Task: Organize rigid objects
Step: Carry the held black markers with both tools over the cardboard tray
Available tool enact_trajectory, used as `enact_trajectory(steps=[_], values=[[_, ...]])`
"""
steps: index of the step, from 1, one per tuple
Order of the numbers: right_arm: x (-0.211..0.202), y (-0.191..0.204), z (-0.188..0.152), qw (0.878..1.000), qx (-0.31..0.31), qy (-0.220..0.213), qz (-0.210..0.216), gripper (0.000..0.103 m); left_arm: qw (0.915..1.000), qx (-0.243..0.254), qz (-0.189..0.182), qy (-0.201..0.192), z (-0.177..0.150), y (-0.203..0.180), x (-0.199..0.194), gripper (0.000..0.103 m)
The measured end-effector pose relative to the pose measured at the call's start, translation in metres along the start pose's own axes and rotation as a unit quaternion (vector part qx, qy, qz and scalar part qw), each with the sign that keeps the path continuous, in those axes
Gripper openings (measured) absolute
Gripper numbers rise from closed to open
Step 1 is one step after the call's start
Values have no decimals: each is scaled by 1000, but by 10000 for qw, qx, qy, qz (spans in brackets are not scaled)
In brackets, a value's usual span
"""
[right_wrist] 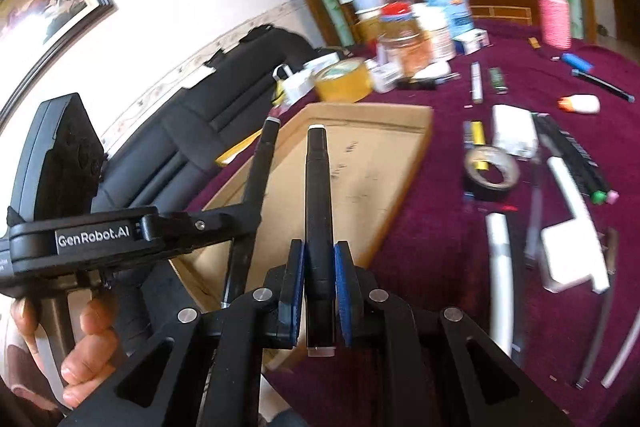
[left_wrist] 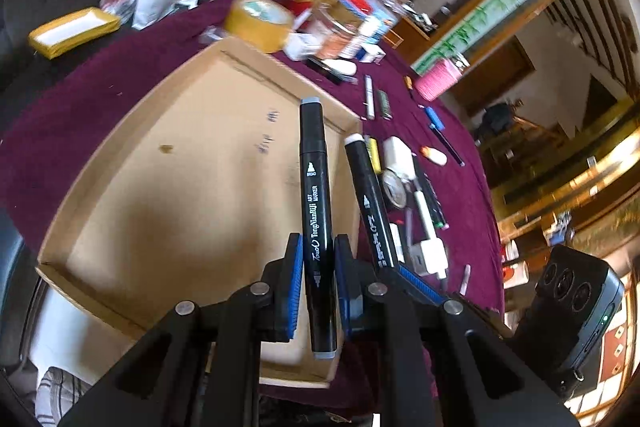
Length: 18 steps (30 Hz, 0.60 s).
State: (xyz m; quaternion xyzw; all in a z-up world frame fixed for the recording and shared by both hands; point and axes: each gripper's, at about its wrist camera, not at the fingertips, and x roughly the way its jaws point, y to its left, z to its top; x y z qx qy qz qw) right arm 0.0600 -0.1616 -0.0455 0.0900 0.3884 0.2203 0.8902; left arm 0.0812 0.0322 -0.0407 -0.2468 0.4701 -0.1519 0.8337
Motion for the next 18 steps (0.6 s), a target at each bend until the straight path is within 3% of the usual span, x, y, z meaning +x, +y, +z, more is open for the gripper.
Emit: enact_trajectory(steps=[4, 18], values=[[23, 12, 9, 9998, -23, 151, 127, 15, 9998, -174, 82, -17, 6, 19, 3, 15], [76, 24, 12, 9979, -170, 623, -59, 15, 9984, -481, 245, 161, 11, 53, 26, 15]])
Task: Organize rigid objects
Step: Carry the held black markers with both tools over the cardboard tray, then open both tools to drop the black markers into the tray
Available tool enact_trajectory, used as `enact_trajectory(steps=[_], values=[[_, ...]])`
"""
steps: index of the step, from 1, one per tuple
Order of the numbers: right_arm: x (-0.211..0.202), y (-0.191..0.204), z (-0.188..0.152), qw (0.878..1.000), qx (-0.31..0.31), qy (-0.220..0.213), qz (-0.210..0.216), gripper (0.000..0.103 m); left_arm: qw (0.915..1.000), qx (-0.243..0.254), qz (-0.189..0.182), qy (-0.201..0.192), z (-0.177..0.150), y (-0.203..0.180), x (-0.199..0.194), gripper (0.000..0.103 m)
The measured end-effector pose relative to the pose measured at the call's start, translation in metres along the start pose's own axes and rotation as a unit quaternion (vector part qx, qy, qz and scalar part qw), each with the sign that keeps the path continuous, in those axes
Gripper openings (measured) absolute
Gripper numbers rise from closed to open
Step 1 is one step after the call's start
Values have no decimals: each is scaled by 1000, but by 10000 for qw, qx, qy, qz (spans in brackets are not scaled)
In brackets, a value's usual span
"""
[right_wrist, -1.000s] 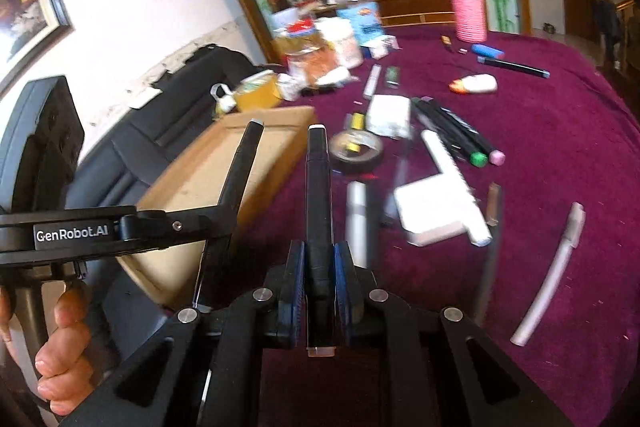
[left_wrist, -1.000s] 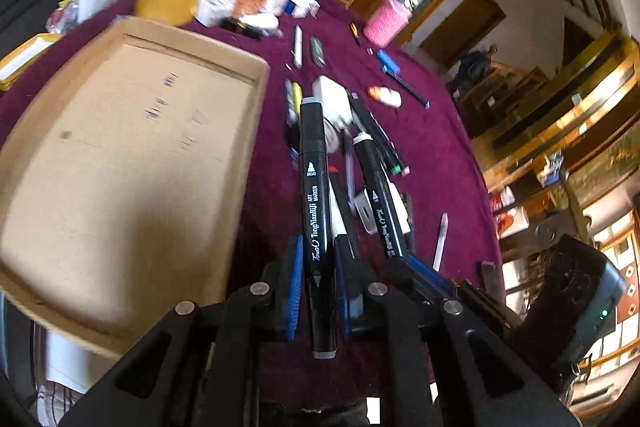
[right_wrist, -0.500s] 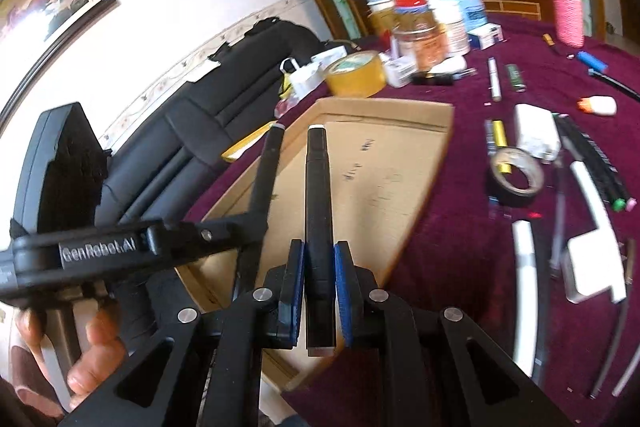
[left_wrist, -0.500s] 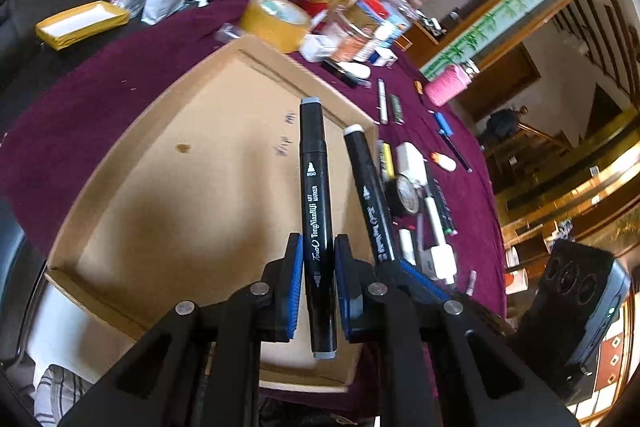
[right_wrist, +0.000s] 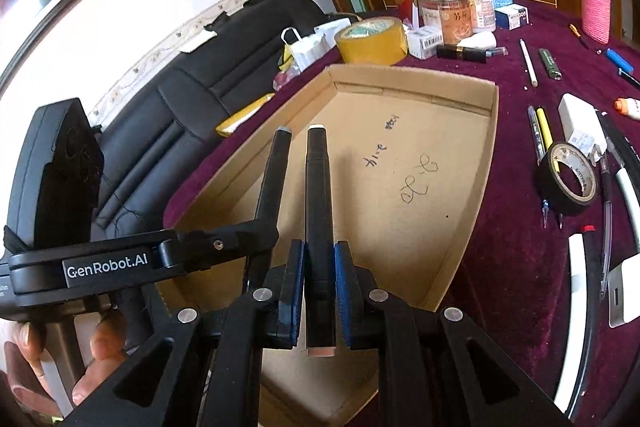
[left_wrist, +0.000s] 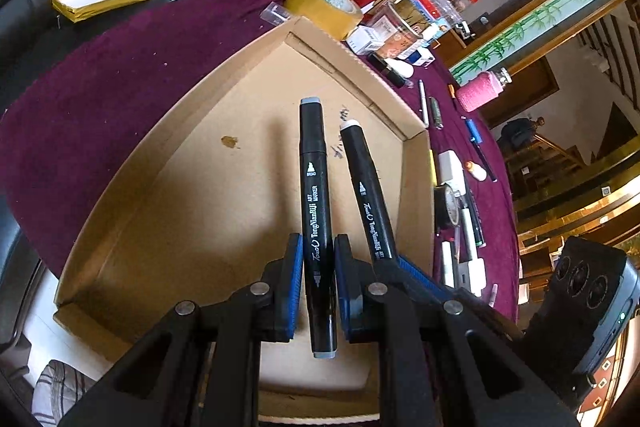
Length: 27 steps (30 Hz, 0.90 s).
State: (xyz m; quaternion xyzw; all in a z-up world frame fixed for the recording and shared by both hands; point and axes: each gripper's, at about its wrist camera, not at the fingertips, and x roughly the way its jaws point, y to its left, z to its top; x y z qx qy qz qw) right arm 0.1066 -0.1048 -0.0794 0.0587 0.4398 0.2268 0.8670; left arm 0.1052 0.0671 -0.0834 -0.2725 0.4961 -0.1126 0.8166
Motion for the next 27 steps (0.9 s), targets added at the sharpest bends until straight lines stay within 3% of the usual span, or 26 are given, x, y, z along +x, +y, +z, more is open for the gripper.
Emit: enact_trajectory(steps=[17, 21, 27], values=[[6, 0, -5, 9998, 5, 93, -184, 16, 9996, 62, 268, 114, -4, 8, 11, 15], [11, 6, -4, 9993, -162, 188, -278, 16, 9984, 87, 514, 217, -1, 8, 14, 15], [25, 15, -4, 9950, -456, 445, -766, 16, 9952, 189, 917, 277, 0, 5, 13, 15]])
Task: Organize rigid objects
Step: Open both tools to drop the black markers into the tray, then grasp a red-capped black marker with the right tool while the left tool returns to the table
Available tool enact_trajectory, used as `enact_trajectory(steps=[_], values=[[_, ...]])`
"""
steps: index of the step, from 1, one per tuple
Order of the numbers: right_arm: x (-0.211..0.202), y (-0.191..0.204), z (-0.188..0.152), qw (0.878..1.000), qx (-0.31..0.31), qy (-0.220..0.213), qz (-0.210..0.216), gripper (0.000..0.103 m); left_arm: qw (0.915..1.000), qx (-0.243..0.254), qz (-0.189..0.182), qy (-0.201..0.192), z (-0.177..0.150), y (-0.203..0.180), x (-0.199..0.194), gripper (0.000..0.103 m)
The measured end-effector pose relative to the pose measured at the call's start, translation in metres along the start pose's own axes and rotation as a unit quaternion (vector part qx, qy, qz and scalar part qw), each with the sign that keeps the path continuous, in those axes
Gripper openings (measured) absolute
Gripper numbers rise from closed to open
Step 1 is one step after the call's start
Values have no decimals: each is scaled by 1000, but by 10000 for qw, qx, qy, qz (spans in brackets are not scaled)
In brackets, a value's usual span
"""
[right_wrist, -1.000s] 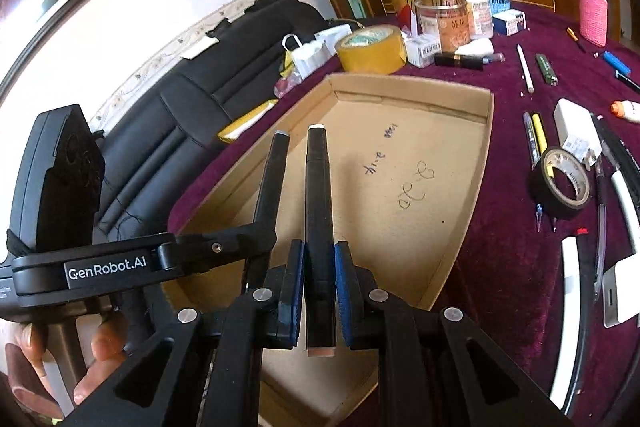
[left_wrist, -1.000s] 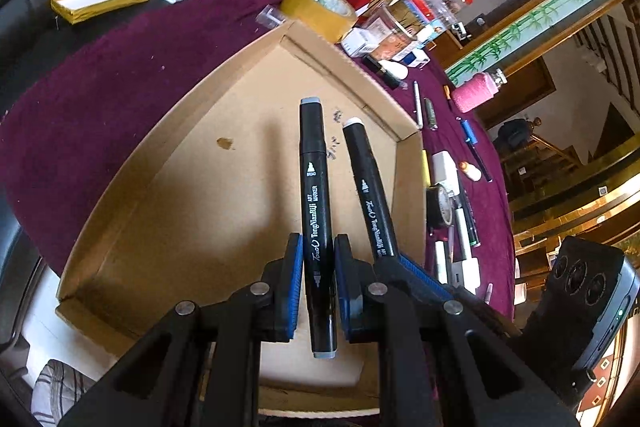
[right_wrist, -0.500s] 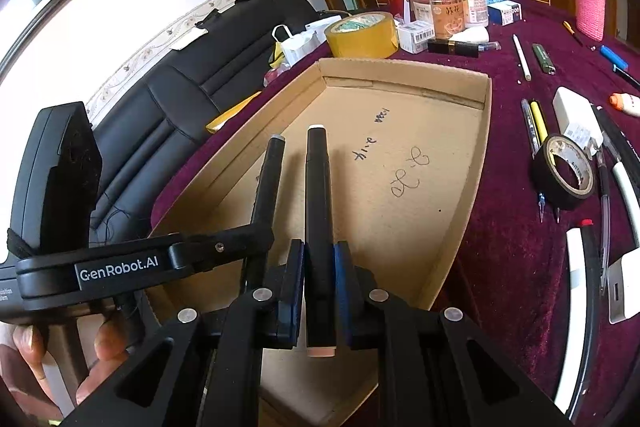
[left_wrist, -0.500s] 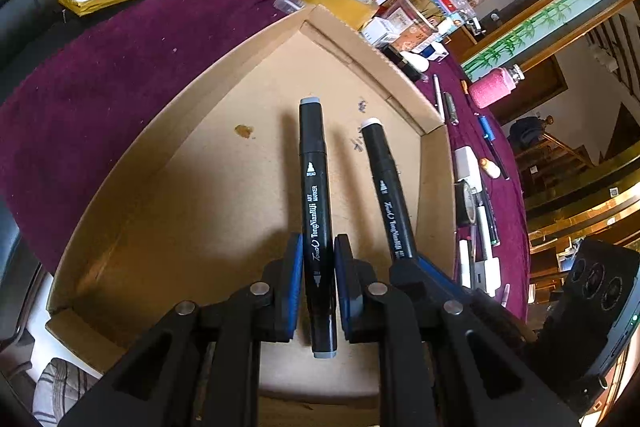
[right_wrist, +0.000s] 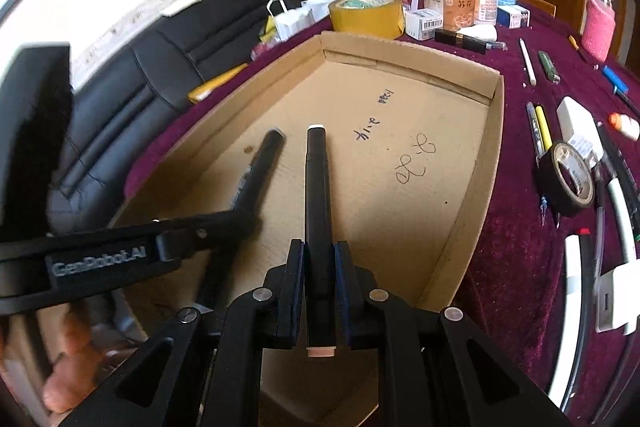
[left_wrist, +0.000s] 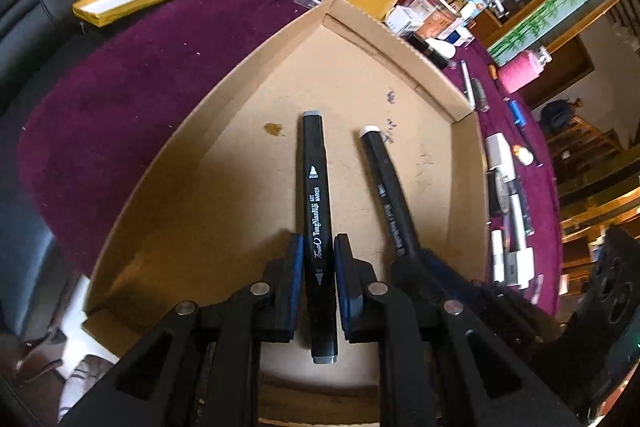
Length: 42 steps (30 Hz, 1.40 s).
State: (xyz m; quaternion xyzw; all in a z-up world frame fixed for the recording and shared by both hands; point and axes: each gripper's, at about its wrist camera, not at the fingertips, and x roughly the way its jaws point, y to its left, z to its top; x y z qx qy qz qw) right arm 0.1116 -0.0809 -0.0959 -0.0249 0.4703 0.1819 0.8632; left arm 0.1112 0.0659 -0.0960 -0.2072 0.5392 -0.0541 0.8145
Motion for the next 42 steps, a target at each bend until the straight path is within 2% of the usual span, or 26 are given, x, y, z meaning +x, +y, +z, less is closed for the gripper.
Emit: enact_trajectory(steps=[5, 11, 13, 15, 18, 20, 23, 29, 33, 35, 38, 42], values=[[6, 5, 0, 9992, -203, 53, -337, 17, 9996, 175, 201, -32, -1, -5, 1, 15], [7, 6, -3, 9984, -406, 46, -386, 18, 10000, -10, -11, -86, 0, 3, 0, 15], [7, 6, -4, 9981, -494, 18, -380, 21, 9998, -101, -110, -107, 1, 6, 0, 16], [6, 7, -5, 9982, -519, -14, -314, 26, 9994, -208, -251, -120, 2, 9, 0, 19], [1, 7, -7, 9985, -508, -66, -194, 42, 9988, -236, -396, -132, 3, 8, -1, 33], [-5, 6, -9, 9988, -483, -118, 2, 45, 9988, -194, -420, -170, 4, 4, -2, 49], [-17, 5, -16, 9977, -615, -267, -49, 50, 9979, -248, -535, -273, 3, 3, -6, 59], [-50, -13, -32, 9968, -458, -543, 363, 51, 9962, -358, -719, -327, 2, 3, -11, 66], [-74, -30, -44, 9944, -69, -815, 664, 53, 9961, -373, -625, -496, -1, -4, -17, 76], [-82, -37, -47, 9927, 52, -908, 794, 53, 9963, -395, -597, -465, -1, -7, -15, 76], [-92, -47, -51, 9890, 252, -1070, 992, 53, 9972, -374, -276, -587, -4, -13, -17, 76], [-99, -56, -57, 9878, 396, -1155, 968, 54, 9957, -379, 10, -846, -12, -22, -26, 76]])
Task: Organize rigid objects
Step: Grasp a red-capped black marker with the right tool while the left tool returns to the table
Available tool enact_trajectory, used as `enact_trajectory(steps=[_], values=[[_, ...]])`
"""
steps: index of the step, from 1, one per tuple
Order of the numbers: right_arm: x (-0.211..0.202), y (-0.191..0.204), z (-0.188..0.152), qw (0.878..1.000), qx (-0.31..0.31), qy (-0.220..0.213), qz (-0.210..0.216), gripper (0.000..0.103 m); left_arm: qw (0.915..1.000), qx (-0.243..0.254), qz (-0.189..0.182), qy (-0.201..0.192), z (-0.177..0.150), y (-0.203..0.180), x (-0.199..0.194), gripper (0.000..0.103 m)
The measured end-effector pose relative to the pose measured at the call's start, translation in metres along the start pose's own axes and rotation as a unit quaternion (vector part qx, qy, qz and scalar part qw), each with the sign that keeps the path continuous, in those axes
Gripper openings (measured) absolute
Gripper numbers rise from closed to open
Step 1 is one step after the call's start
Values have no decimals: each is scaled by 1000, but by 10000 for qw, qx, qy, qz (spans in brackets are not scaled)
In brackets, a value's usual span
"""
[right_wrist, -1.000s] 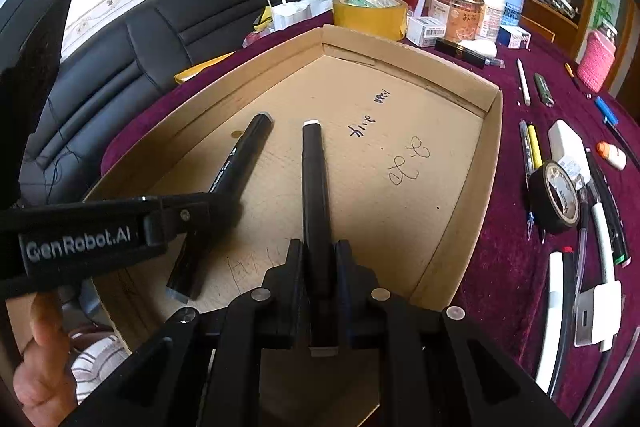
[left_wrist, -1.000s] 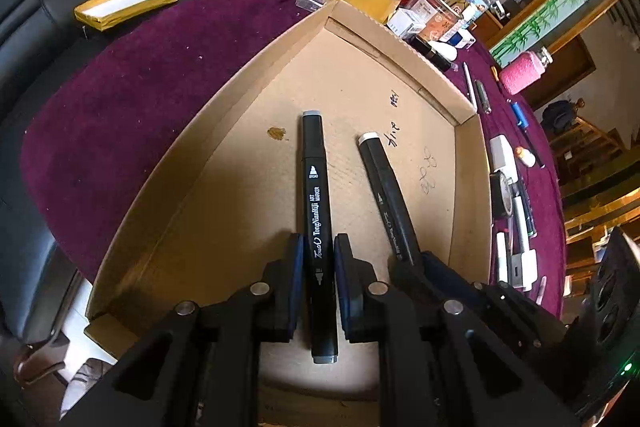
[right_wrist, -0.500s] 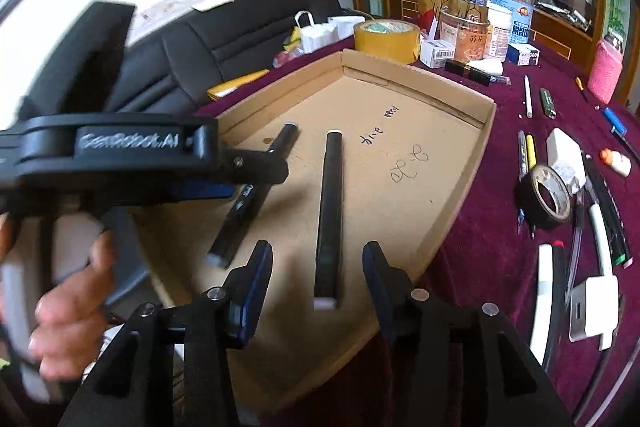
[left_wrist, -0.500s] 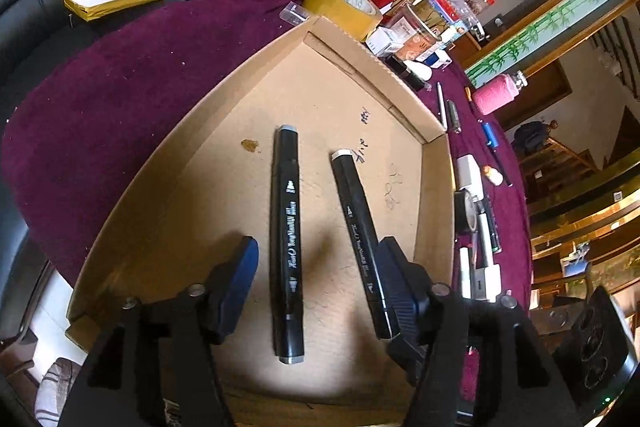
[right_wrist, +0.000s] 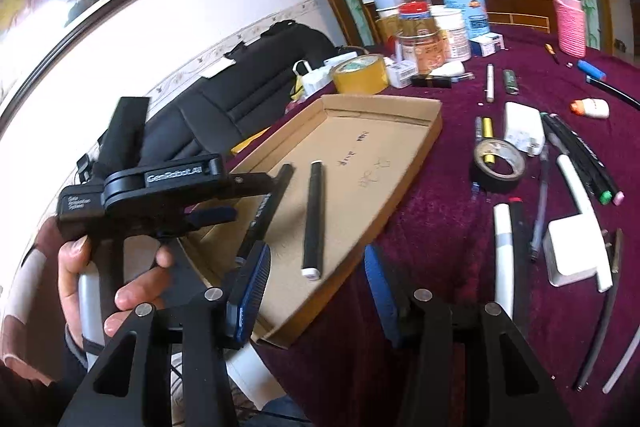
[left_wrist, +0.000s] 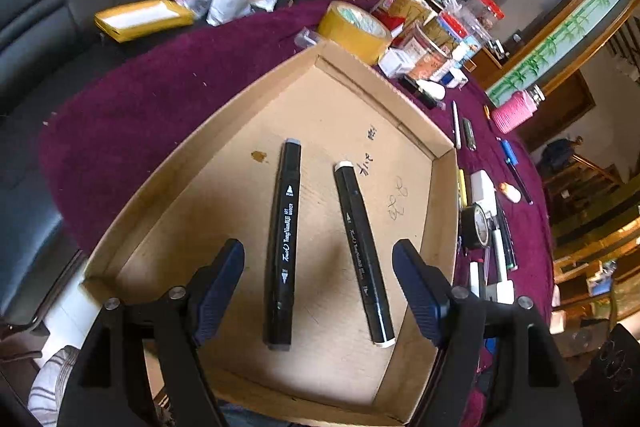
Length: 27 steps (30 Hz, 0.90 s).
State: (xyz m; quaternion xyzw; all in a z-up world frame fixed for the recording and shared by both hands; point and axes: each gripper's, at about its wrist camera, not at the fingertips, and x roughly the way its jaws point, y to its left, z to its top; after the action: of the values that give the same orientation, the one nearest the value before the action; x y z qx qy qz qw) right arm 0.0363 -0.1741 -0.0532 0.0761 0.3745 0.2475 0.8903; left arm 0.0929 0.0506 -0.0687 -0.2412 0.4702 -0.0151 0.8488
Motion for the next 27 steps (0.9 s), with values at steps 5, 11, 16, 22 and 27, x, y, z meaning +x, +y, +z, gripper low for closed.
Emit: enact_trajectory(steps=[5, 11, 16, 22, 27], values=[[-12, -15, -4, 9998, 160, -71, -122, 58, 9993, 282, -18, -247, -12, -28, -14, 76], [-31, -34, -12, 9993, 288, -156, -197, 60, 9932, 1073, -128, -421, -31, -78, -22, 80], [-41, -49, -19, 9980, 493, -217, -321, 60, 9875, 1510, -248, -378, -47, -108, -19, 80], [-51, -63, -25, 9961, 643, -228, -563, 60, 9841, 1731, -297, -260, -63, -124, -15, 80], [-67, -79, -36, 9931, 827, -253, -797, 60, 9811, 1905, -276, -186, -76, -134, -14, 80]])
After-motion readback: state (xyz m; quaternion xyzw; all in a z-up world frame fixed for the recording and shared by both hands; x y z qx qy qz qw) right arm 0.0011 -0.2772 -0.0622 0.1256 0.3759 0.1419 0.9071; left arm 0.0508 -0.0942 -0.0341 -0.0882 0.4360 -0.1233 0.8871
